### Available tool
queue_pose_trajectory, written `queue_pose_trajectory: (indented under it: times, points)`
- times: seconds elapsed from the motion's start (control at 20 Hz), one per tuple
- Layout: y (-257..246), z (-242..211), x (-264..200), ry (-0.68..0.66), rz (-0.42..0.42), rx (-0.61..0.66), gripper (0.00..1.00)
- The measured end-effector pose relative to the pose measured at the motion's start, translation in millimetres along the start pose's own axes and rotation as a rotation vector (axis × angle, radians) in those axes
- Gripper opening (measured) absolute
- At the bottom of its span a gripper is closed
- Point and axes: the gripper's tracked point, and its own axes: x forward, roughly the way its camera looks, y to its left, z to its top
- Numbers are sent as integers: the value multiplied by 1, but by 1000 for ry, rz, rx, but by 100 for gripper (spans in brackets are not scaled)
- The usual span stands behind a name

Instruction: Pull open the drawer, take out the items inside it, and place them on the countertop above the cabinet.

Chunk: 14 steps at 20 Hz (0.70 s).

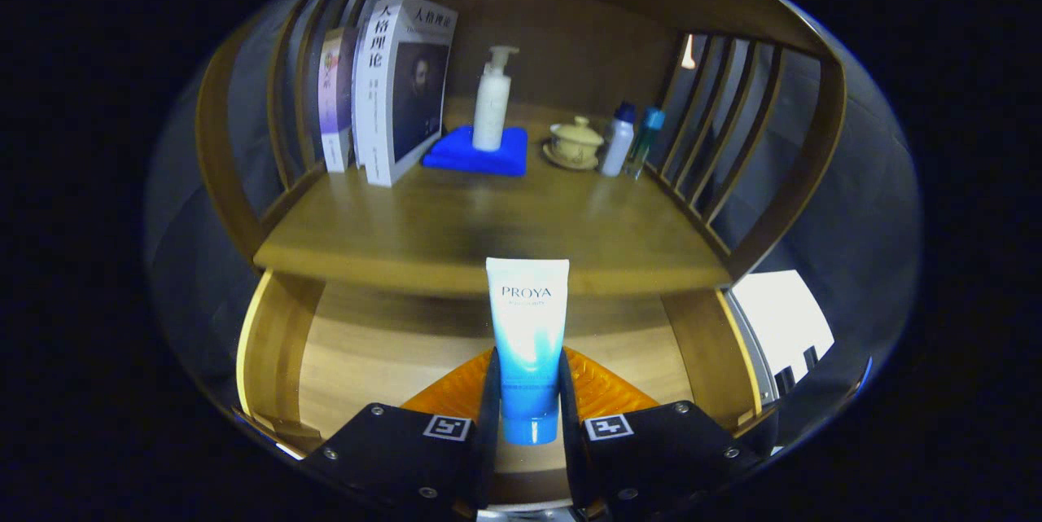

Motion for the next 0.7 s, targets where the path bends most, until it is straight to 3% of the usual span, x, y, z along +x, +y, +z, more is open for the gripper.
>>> queue_pose_trajectory:
  times: [0.25,0.7]
  points:
    - [3,53,30,-81,12,-27,37]
    - [-8,95,89,-136,37,-25,37]
